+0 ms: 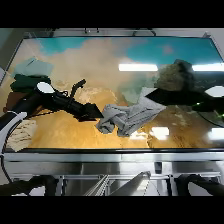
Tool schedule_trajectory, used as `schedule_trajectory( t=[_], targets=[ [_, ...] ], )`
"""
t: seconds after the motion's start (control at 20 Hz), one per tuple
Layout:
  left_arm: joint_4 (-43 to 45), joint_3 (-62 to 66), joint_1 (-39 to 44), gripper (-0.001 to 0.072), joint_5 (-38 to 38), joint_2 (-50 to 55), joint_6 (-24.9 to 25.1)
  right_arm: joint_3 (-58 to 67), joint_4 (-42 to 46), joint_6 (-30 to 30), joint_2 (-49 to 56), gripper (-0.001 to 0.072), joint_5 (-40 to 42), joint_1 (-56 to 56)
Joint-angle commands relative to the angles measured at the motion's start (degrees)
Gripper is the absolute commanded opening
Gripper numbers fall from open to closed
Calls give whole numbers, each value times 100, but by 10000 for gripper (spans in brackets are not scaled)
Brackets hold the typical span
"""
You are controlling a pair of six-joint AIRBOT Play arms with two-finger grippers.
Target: Fold the shirts.
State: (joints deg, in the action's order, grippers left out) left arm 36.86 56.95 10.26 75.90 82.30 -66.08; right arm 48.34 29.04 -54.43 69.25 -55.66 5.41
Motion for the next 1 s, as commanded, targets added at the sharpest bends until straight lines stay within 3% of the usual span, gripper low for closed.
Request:
schedule_trajectory(
  t=[0.0, 0.15, 0.35, 0.7, 0.75, 0.8, 0.85, 0.95],
  targets=[
    [107, -286, -494, 662, 201, -70, 0, -7, 481, -195, 291, 465, -341, 1611],
    [46, -772, -614, 661, -98, -44, 2, -7, 487, -190, 951, 464, -608, 2070],
    [46, -883, -175, 661, -479, 411, 7, -4, 476, -177, 1790, 462, -485, 1799],
    [-354, 470, 592, 658, -520, 1674, 15, 197, -407, -15, 2564, 445, -330, 970],
    [-345, 654, 658, 495, -444, 1805, 22, 302, -481, 9, 2594, 318, -332, 837],
    [-345, 782, 686, 213, -334, 1886, 26, 411, -487, 28, 2594, 195, -369, 732],
    [-356, 901, 684, 10, -186, 1934, 68, 568, -487, 111, 2583, 62, -555, 671],
    [-358, 1141, 610, 10, 162, 1845, 68, 905, -487, 140, 2417, 18, -1003, 697]
  ],
)
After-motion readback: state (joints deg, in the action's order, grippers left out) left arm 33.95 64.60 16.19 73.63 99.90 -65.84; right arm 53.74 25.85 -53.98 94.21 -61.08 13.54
